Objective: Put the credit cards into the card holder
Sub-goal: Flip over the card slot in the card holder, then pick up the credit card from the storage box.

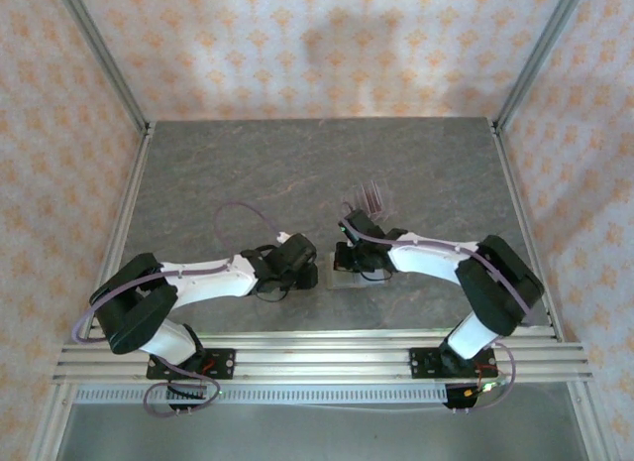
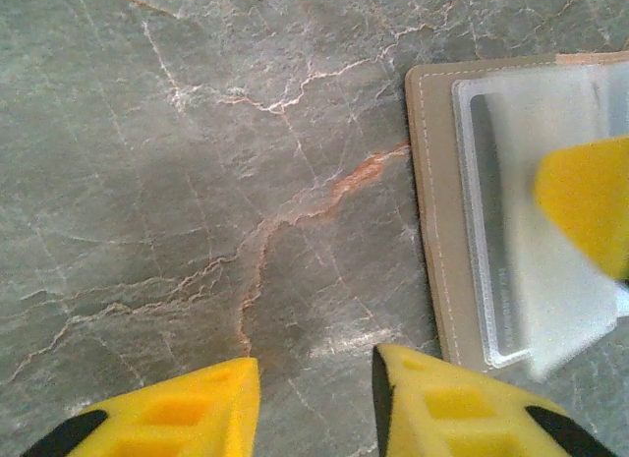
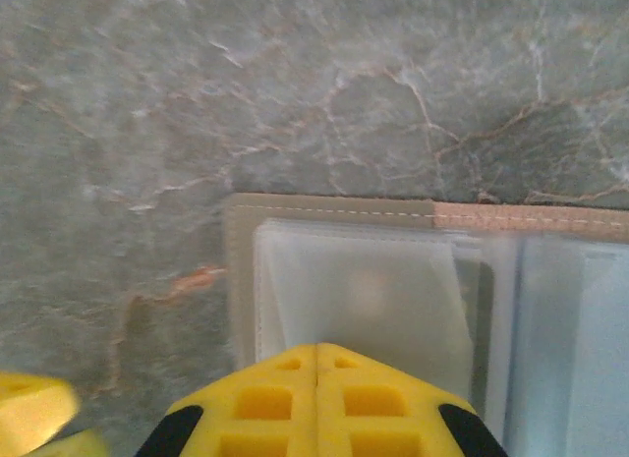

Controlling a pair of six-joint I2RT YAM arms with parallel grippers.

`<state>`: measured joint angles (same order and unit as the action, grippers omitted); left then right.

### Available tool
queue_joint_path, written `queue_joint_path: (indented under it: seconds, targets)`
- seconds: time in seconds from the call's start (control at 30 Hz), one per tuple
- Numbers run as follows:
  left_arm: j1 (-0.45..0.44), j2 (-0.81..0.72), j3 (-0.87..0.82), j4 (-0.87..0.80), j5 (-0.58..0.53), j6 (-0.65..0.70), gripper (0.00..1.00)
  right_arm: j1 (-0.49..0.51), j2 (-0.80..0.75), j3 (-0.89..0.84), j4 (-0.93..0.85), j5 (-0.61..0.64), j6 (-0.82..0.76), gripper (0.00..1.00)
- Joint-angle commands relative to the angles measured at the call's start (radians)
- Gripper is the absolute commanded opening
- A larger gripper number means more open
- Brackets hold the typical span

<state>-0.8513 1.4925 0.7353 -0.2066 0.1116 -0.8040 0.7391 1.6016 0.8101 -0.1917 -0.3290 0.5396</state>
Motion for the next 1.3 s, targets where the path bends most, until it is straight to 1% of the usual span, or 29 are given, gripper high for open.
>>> queue_joint_path:
  seconds: [0.0, 0.1, 0.13, 0.17, 0.2, 0.23, 0.33, 0.43, 0.57, 0.67, 0.9, 1.13, 1.27]
  targets:
    - [-0.008, -0.010, 0.052, -0.070, -0.032, 0.027, 0.40, 0.002, 0.012, -0.013, 0.037, 0.045, 0.009, 0.04]
    - [-0.009, 0.013, 0.084, -0.071, -0.021, 0.041, 0.43, -0.001, -0.025, 0.004, 0.001, 0.056, -0.011, 0.07]
    - [-0.010, 0.026, 0.094, -0.070, -0.016, 0.047, 0.44, -0.004, -0.060, 0.009, -0.015, 0.063, -0.018, 0.09]
    - [-0.013, 0.040, 0.106, -0.068, -0.012, 0.052, 0.45, -0.008, -0.098, 0.019, -0.038, 0.075, -0.026, 0.14]
    - [-0.016, 0.054, 0.118, -0.068, -0.010, 0.056, 0.45, -0.017, -0.142, 0.037, -0.080, 0.100, -0.040, 0.19]
    - [-0.019, 0.067, 0.132, -0.068, -0.007, 0.062, 0.46, -0.026, -0.171, 0.057, -0.114, 0.125, -0.052, 0.23]
    - [-0.026, 0.114, 0.181, -0.068, -0.004, 0.077, 0.47, -0.063, -0.234, 0.124, -0.242, 0.220, -0.096, 0.29]
    - [-0.032, 0.175, 0.230, -0.077, -0.007, 0.091, 0.47, -0.107, -0.237, 0.203, -0.343, 0.280, -0.148, 0.34]
    - [-0.035, 0.236, 0.261, -0.085, -0.023, 0.098, 0.46, -0.133, -0.175, 0.316, -0.436, 0.426, -0.227, 0.42]
    - [-0.036, 0.259, 0.256, -0.081, -0.034, 0.098, 0.44, -0.165, -0.090, 0.400, -0.479, 0.483, -0.269, 0.44]
    - [-0.037, 0.291, 0.215, -0.044, -0.033, 0.088, 0.38, -0.211, 0.110, 0.594, -0.501, 0.521, -0.335, 0.44]
    - [-0.038, 0.295, 0.175, -0.007, -0.025, 0.074, 0.36, -0.249, 0.286, 0.767, -0.557, 0.521, -0.379, 0.36]
    - [-0.039, 0.302, 0.167, 0.008, -0.017, 0.068, 0.36, -0.268, 0.338, 0.802, -0.566, 0.510, -0.382, 0.33]
